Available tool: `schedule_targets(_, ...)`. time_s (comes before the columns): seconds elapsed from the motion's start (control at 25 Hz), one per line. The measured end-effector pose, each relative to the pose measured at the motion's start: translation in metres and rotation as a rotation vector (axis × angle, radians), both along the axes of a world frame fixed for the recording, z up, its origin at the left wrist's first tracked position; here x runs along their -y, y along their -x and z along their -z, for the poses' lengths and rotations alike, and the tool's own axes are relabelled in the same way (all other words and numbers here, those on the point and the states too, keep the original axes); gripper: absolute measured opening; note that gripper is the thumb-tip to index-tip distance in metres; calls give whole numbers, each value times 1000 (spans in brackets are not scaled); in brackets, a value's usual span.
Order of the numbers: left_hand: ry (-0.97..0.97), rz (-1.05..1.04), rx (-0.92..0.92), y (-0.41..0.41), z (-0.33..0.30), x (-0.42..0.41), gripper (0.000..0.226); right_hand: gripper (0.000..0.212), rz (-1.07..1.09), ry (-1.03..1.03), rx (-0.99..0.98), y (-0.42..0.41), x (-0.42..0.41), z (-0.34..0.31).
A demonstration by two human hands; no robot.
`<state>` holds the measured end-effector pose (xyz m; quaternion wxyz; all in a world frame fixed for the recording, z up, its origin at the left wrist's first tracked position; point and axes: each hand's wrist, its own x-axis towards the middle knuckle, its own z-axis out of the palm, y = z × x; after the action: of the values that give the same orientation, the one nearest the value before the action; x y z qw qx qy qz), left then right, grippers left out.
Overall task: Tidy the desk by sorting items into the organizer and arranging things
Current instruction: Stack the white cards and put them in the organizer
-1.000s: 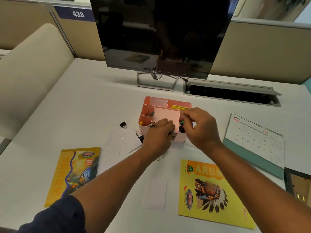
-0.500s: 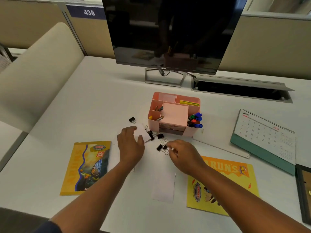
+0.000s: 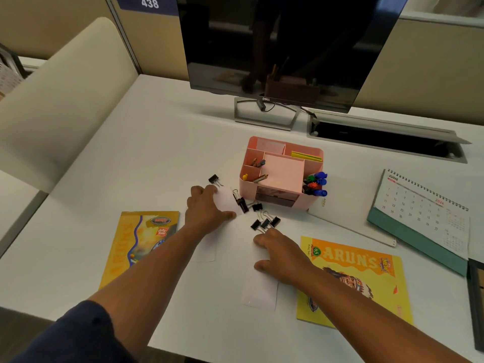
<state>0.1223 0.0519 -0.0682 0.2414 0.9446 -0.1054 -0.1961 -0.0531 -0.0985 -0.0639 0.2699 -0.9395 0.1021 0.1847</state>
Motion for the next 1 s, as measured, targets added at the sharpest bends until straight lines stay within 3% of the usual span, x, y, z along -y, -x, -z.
schedule_targets(0.12,0,22,-21,-3,-3,0,100,38,16,-19,27,3,-1,3)
schedule_targets(0.4,7,28,-32,-5,-11,3,85,16,75,-71,111,9,1,7)
schedule_targets(0.52,-20,66,-17,-5,-13,4,89,24,89,-135,99,11,3,7)
schedule_targets(0.68,-48,71,-7,-4,-17,6,74,51,67,-206,12,13,9,6)
schedule_targets(0.88,211,-18,-73,8,-32,-1,67,52,95,-211,26,13,6,8)
schedule_targets(1.0,270,-13,-265,19,-41,-13,74,49,98,-156,32,14,4,7)
